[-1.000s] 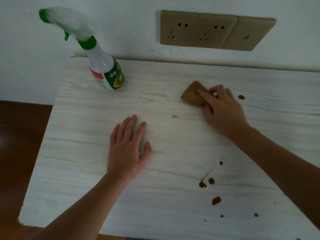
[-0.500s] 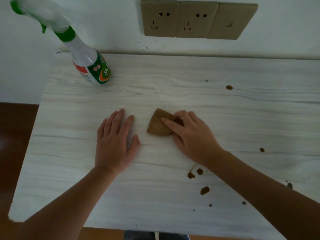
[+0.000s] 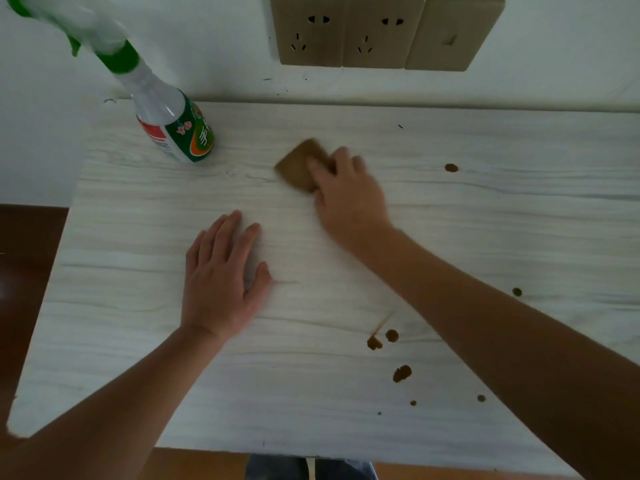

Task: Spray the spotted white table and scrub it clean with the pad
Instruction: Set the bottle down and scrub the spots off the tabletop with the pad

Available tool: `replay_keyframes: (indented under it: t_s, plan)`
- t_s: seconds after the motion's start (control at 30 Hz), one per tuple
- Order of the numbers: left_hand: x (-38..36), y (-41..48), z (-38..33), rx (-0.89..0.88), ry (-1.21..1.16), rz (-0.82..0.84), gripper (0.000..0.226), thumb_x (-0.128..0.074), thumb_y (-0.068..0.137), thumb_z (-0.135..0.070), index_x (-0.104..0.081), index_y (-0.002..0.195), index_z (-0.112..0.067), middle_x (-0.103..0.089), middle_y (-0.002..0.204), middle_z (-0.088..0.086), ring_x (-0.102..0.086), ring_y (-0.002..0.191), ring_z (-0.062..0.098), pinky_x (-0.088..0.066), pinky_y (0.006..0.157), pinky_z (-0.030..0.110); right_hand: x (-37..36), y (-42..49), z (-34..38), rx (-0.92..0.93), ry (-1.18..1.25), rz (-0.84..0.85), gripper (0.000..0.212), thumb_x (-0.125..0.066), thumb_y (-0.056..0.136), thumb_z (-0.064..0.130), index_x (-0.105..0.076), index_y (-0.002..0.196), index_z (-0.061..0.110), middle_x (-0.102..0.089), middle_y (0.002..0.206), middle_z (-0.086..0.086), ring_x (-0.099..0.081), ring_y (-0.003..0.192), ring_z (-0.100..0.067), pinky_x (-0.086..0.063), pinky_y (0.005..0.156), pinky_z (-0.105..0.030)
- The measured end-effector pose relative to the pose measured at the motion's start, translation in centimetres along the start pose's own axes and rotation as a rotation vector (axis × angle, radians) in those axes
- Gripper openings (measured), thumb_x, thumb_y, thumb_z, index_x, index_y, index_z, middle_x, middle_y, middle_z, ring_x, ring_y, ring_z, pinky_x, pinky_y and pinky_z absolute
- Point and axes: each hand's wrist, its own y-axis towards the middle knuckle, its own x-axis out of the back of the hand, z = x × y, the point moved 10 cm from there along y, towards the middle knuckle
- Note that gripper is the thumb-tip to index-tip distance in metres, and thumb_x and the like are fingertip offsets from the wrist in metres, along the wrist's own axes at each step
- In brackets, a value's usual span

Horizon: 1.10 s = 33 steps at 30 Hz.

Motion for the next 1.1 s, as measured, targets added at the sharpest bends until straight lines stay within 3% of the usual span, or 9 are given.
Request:
replay_keyframes:
  t_s: [0.1,0.2,0.4,0.53,0.6,0.67,0.9,0.97,1.1]
  plan:
    - [0.0,-0.1,0.0,0.006,-0.005,0.006,0.062,-0.043,0.095,-0.045,-0.049,0.150,-0.016,-0.036,0.164,0.012,-0.031,0.153,0.032,-0.026,0.123,0.052,0.0,-6.1,2.9,0.288,0.079,0.046,0.051,-0.060,0.089,0.023,-0.054,0.140,0.017,-0.053,0.123,-0.014,-0.051,0.101,-0.029,-0.049,0.077,-0.037]
    - [0.1,-0.1,0.0,-0.001,-0.013,-0.001,0.062,-0.042,0.095,-0.045,-0.049,0.150,-0.016,-0.037,0.163,0.012,-0.031,0.152,0.033,-0.026,0.123,0.052,0.9,-9.2,-0.8,0.326,0.047,0.076,0.051,-0.058,0.093,0.025,-0.051,0.143,0.018,-0.051,0.126,-0.010,-0.050,0.102,-0.023,-0.049,0.082,-0.033]
    - [0.0,-0.2,0.2,0.003,-0.022,0.008,0.062,-0.043,0.095,-0.044,-0.049,0.149,-0.015,-0.037,0.163,0.012,-0.030,0.152,0.032,-0.025,0.123,0.052,4.4,-3.4,-13.3,-0.144,-0.058,-0.055,0.048,-0.051,0.096,0.024,-0.049,0.143,0.020,-0.046,0.127,-0.015,-0.047,0.110,-0.034,-0.050,0.069,-0.040]
    - [0.0,-0.1,0.1,0.006,-0.021,0.011,0.062,-0.044,0.095,-0.043,-0.049,0.149,-0.015,-0.037,0.163,0.012,-0.030,0.153,0.032,-0.025,0.124,0.052,4.1,2.1,-16.4,-0.473,-0.067,-0.067,0.049,-0.046,0.095,0.022,-0.043,0.143,0.017,-0.035,0.142,-0.019,-0.039,0.124,-0.038,-0.050,0.086,-0.047]
    - [-0.1,-0.1,0.1,0.006,-0.023,0.006,0.061,-0.044,0.094,-0.043,-0.050,0.149,-0.015,-0.037,0.163,0.012,-0.031,0.152,0.032,-0.026,0.123,0.053,3.3,3.8,-15.5,-0.524,-0.041,-0.027,0.049,-0.046,0.093,0.019,-0.043,0.142,0.017,-0.029,0.149,-0.019,-0.037,0.128,-0.038,-0.048,0.093,-0.048]
    - [-0.1,-0.1,0.2,0.005,-0.023,0.005,0.061,-0.045,0.094,-0.042,-0.050,0.149,-0.015,-0.038,0.163,0.012,-0.031,0.152,0.032,-0.026,0.123,0.053,3.0,4.3,-13.1,-0.421,-0.042,-0.016,0.048,-0.046,0.094,0.020,-0.044,0.142,0.019,-0.032,0.147,-0.018,-0.039,0.126,-0.038,-0.048,0.093,-0.048]
    - [-0.1,-0.1,0.1,0.009,-0.022,0.008,0.061,-0.042,0.095,-0.043,-0.050,0.148,-0.015,-0.037,0.163,0.012,-0.030,0.152,0.033,-0.025,0.123,0.053,2.2,-4.9,-6.7,0.227,-0.013,0.059,0.053,-0.039,0.091,0.030,-0.053,0.141,0.021,-0.050,0.122,-0.011,-0.048,0.098,-0.026,-0.044,0.074,-0.033]
    - [-0.1,-0.1,0.2,0.006,-0.019,0.009,0.061,-0.043,0.094,-0.042,-0.050,0.148,-0.014,-0.037,0.163,0.013,-0.030,0.153,0.033,-0.024,0.124,0.051,3.3,-5.8,-9.2,0.161,-0.029,0.006,0.051,-0.042,0.090,0.027,-0.056,0.139,0.021,-0.052,0.119,-0.012,-0.050,0.098,-0.028,-0.045,0.071,-0.033]
    - [-0.1,0.0,0.1,0.004,-0.015,0.006,0.061,-0.042,0.094,-0.042,-0.050,0.148,-0.014,-0.038,0.162,0.014,-0.031,0.152,0.033,-0.024,0.123,0.052,5.2,-1.7,-16.6,-0.226,-0.089,-0.095,0.049,-0.048,0.094,0.020,-0.048,0.144,0.024,-0.046,0.126,-0.015,-0.046,0.111,-0.035,-0.047,0.073,-0.041]
